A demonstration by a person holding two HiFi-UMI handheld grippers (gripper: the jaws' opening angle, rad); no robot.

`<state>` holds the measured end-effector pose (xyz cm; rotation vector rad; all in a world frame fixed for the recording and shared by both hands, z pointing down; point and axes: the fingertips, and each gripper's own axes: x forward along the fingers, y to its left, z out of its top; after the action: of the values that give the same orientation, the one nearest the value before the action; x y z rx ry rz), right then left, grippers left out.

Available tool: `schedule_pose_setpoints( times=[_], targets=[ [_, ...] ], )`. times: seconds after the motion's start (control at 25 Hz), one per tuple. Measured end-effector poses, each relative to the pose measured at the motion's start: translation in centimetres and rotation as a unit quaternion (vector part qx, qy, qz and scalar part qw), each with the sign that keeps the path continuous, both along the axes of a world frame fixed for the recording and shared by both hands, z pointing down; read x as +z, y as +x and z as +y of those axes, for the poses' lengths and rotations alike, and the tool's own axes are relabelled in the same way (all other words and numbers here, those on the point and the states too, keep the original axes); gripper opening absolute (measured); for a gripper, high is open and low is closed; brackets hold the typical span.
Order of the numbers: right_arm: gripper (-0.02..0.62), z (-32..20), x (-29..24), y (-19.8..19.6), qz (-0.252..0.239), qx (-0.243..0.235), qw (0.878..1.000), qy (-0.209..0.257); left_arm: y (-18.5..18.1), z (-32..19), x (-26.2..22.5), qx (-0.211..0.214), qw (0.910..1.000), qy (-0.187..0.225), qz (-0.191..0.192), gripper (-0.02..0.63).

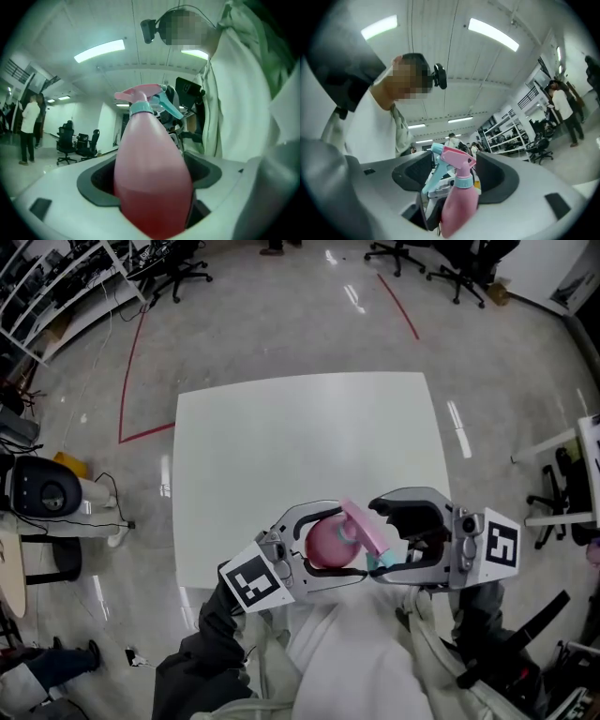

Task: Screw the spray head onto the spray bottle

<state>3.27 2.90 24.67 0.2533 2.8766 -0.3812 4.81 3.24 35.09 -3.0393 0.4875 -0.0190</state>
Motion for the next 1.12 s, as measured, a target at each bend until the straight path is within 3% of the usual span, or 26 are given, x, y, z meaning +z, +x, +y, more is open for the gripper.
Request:
schedule_pose_setpoints(
  times=[0.08, 0.2, 0.36, 0.6, 0.8, 0.96, 1.12],
  targets=[
    [0.273, 0.2, -1.1, 0.6, -0.017, -0.020, 1.000, 0.001, -0.2, 0.7, -0.7, 0.032, 0.9982, -0.035, 0.037, 0.442],
    [0.275, 0.5, -0.1, 0.7, 0.009, -0.047, 0.999, 0.017, 0.3, 3.3, -1.5, 0.105, 0.9845, -0.112, 0.085, 0.442],
    [0.295, 2.4, 0.4, -0.3, 0.014, -0.118, 0.993, 0.007, 2.6, 6.1, -2.9, 0.201, 0.9656, -0.129, 0.102, 0.442],
    [0.293, 2.0, -0.3, -1.5, -0.026, -0.131, 0.991, -0.030, 1.8, 6.5, -3.7, 0.236, 0.9478, -0.158, 0.144, 0.442],
    [0.293, 2.2, 0.1, -1.9, -0.036, -0.164, 0.983, -0.067, 2.5, 8.1, -4.6, 0.308, 0.9224, -0.176, 0.154, 0.442],
    [0.240, 2.1, -0.5, -1.8, -0.059, -0.156, 0.984, -0.057, 2.1, 7.5, -5.2, 0.311, 0.9142, -0.179, 0.188, 0.442],
    [0.185, 1.0, 0.6, -2.1, -0.026, -0.105, 0.993, -0.049, 1.0, 5.5, -4.1, 0.253, 0.9257, -0.194, 0.204, 0.441]
  ],
)
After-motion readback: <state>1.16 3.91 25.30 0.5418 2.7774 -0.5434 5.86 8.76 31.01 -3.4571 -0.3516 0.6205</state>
